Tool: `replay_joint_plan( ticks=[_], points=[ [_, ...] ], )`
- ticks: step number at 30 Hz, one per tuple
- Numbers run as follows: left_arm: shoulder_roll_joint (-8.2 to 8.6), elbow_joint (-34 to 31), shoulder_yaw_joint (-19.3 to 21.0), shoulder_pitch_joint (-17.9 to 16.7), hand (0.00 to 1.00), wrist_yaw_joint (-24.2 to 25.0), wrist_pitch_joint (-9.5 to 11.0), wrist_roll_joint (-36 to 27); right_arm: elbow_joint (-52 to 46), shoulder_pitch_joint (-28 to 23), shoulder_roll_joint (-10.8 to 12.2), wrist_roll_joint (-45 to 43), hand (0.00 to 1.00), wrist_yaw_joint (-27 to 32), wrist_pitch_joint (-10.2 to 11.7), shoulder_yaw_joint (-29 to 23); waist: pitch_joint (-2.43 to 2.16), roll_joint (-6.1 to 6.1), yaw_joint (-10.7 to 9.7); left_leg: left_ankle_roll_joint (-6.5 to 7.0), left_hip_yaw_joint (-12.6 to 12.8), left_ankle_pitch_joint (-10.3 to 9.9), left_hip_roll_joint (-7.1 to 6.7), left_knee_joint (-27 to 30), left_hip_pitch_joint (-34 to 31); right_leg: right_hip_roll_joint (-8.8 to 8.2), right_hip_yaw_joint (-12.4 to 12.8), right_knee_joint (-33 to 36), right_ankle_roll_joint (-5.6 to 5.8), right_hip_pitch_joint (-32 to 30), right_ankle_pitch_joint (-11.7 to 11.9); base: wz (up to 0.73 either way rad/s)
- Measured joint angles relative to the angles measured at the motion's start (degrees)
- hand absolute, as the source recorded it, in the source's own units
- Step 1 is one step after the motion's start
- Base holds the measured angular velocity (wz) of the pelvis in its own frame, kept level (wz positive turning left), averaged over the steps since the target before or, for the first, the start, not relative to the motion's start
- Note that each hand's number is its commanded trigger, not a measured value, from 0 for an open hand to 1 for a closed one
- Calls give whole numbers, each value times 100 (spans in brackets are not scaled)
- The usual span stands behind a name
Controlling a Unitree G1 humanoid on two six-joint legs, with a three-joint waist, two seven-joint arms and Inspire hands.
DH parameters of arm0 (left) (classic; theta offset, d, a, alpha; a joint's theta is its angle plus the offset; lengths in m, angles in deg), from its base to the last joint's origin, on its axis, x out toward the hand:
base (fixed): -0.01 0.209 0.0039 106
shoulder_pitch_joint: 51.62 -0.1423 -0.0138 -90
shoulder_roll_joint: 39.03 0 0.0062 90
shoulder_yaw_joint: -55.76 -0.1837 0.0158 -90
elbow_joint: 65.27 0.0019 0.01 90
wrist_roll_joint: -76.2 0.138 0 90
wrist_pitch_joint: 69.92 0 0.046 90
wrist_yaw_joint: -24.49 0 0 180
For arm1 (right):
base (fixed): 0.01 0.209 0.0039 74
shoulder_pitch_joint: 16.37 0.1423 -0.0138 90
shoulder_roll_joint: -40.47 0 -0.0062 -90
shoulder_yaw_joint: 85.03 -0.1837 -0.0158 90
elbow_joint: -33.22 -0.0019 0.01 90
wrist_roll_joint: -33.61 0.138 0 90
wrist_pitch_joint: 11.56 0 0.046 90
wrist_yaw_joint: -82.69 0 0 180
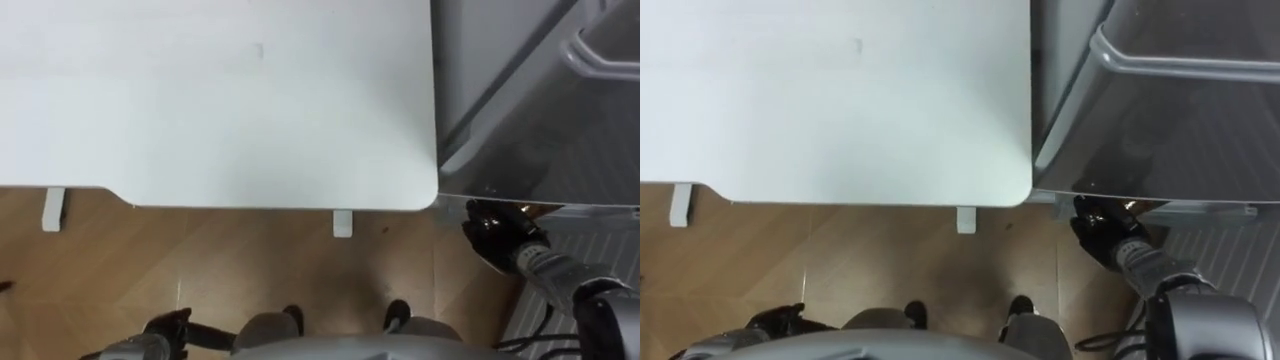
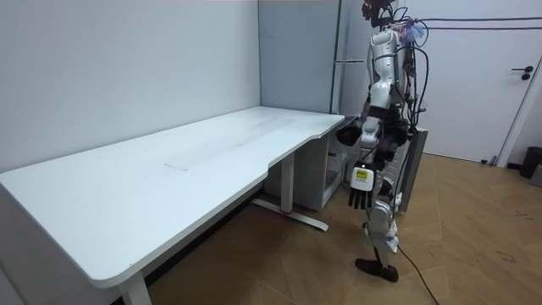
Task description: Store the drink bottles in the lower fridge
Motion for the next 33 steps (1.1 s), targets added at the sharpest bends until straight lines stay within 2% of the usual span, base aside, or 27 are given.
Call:
replay_joint_plan(
  ticks=[4, 6, 9, 10, 11, 12, 13, 14, 16, 18, 23, 29, 31, 33],
  points=[
    [-39, 17, -91, -21, 0, 3, -8, 19, 43, 27, -72, -6, 0, 16, -16, 0, 10, -18, 15, 2, -37, 2, 1, -12, 2, -1, -2, 99, -1, -72, -1, -3],
    [-40, 16, -124, -76, 0, 3, -8, 50, 48, 26, -74, -4, 0, 45, -22, 1, 10, -17, 42, 11, -197, 7, 5, -11, 31, -7, -32, 301, -23, -158, -14, -10],
    [-42, 13, -147, -171, 0, -7, -21, 54, 50, 7, -74, -26, 0, 139, -35, 12, 20, -25, 37, 32, -567, 20, 1, -11, 141, -82, -134, 1052, -158, -436, -99, -7],
    [-51, -4, -147, -170, 0, -12, -25, 81, 49, 2, -70, -52, 0, 142, -37, 12, 65, -21, 28, 40, -828, 27, 17, -24, 232, -98, -105, 1536, -230, -669, -173, -5],
    [-76, -8, -140, -165, 0, -18, -21, 107, 46, -5, -46, -77, 0, 142, -44, 12, 98, -44, 18, 40, -1017, 27, 50, -18, 253, -48, -38, 1616, -306, -784, -289, -14],
    [-179, -9, -112, -167, 0, -44, 7, 119, 10, 33, 17, -110, 0, 160, -56, 12, 69, -209, 35, 34, -1096, 21, 16, 71, 150, 205, 271, 809, -455, -878, -207, 0],
    [-117, 18, -53, -131, 0, -71, 14, 224, -25, 115, -44, -103, 0, 177, 3, 7, 75, -116, -22, -17, -930, -46, 15, 170, -33, 243, 206, 525, -458, -835, 111, 8],
    [-115, 16, -53, -119, 0, -40, 22, 233, -22, 145, -64, -85, 0, 184, 56, 8, 80, -107, -62, -21, -733, -29, 21, 192, -90, 235, 145, 494, -482, -827, 124, 29],
    [-108, 9, -26, -115, 0, 8, 26, 230, 65, 137, -77, -56, 0, 175, 100, 13, 73, -67, -91, -24, -171, 62, 70, 103, -27, 244, 138, 442, -486, -715, 121, 19],
    [-109, -6, 5, -145, 0, 18, 14, 229, 71, 134, -94, -41, 0, 158, 96, -3, 73, -45, -58, -29, 61, 87, 95, -40, 92, 297, 114, 389, -485, -690, 121, -2],
    [-108, 3, 76, -198, 0, 41, -6, 227, 78, 82, -101, -8, 0, 115, 117, -225, 70, -40, -33, -31, 180, 86, 71, -54, 128, 270, 86, 311, -446, -597, 186, 7],
    [-109, 3, 81, -303, 0, -14, -29, 229, 78, 63, -142, -1, 0, 116, 134, -267, 30, 15, -33, -29, 317, 88, 21, -5, 126, 207, 67, 245, -394, -526, 260, 7],
    [-109, 4, 76, -316, 0, -24, -39, 238, 50, -19, -135, 11, 0, 115, 173, -271, -18, 20, -29, -28, 315, 89, 7, 4, 140, 183, 36, 253, -384, -498, 279, 7],
    [-109, 2, 77, -331, 0, -29, -38, 239, 42, -72, -127, 9, 0, 115, 180, -272, -27, 11, -33, -28, 314, 89, 7, 4, 193, 180, 20, 250, -385, -436, 280, 6]
  ],
)
